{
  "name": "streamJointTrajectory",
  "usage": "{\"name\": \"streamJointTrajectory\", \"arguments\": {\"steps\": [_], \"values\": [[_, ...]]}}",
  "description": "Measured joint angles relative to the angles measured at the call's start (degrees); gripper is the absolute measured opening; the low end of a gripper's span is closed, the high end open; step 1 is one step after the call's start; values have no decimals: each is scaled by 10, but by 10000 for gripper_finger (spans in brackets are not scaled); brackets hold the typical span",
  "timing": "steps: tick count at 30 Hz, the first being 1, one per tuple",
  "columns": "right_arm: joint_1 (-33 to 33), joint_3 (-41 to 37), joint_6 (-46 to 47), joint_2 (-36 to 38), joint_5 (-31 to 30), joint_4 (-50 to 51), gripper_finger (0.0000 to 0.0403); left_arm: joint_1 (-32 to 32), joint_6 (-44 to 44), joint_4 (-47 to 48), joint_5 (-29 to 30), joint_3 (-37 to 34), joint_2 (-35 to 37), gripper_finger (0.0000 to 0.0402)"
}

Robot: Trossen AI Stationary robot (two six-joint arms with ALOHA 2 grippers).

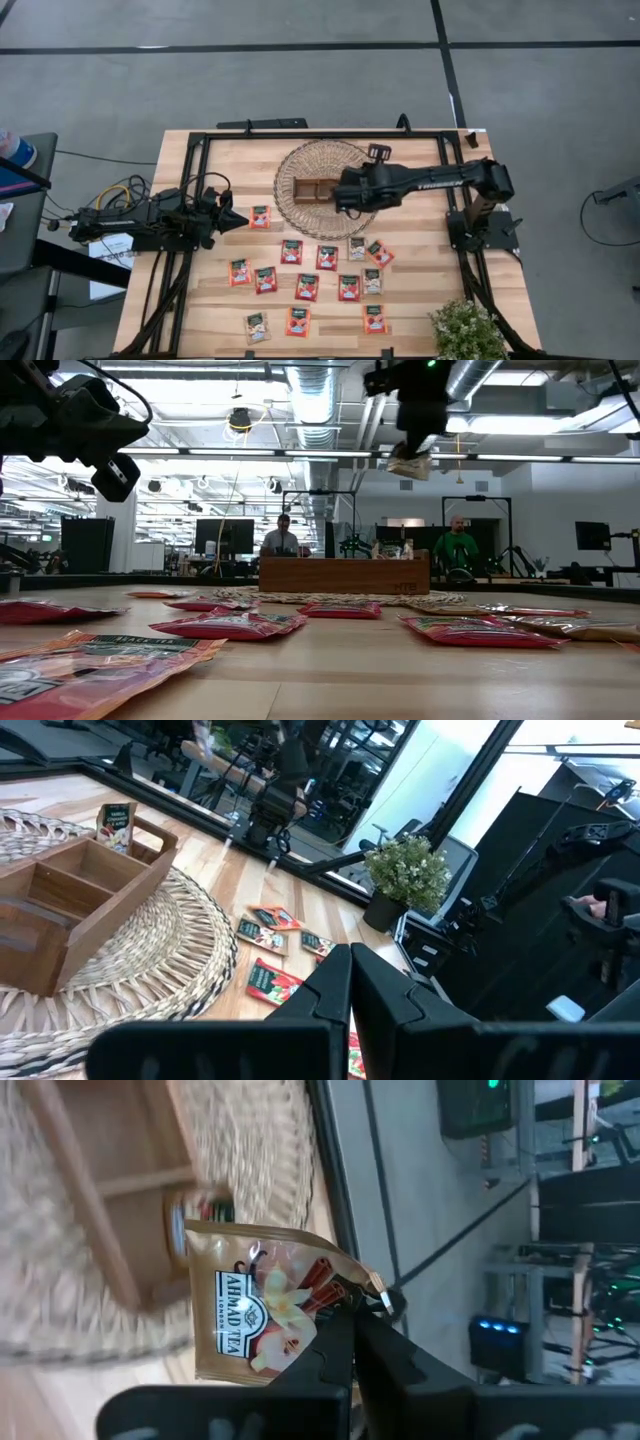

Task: Pick & Place Tea
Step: Put the brown tea bag into the right slot of the wooden organizer

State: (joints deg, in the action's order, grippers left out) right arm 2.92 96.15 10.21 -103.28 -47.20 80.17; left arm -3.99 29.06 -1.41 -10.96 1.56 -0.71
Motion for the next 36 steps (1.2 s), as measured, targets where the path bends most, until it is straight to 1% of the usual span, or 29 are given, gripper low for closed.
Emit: {"name": "streamJointTrajectory", "arguments": {"steps": [1, 4, 5, 12, 19, 25, 30, 36], "values": [[-3, 0, -13, -2, -8, -14, 0, 0, 0, 0, 0, 0, 0, 0], [-8, -8, -58, -12, -58, -60, 0, 0, 0, 0, 0, 0, 0, 0], [-9, -11, -65, -20, -67, -61, 0, 0, 0, 0, 0, 0, 0, 0], [-11, -12, -67, -89, -74, -68, 0, 0, 0, 0, 0, 0, 0, 0], [-18, -11, -12, -142, -87, -53, 0, 0, 1, 0, 0, 0, 0, 0], [-27, -26, 19, -140, -88, -64, 0, 0, 1, 0, 0, 0, 0, 0], [-30, -62, 18, -136, -86, -77, 0, 0, 1, 0, 0, 0, 0, 0], [-19, -68, 19, -136, -99, -104, 0, 0, 1, 0, 0, 0, 0, 0]]}}
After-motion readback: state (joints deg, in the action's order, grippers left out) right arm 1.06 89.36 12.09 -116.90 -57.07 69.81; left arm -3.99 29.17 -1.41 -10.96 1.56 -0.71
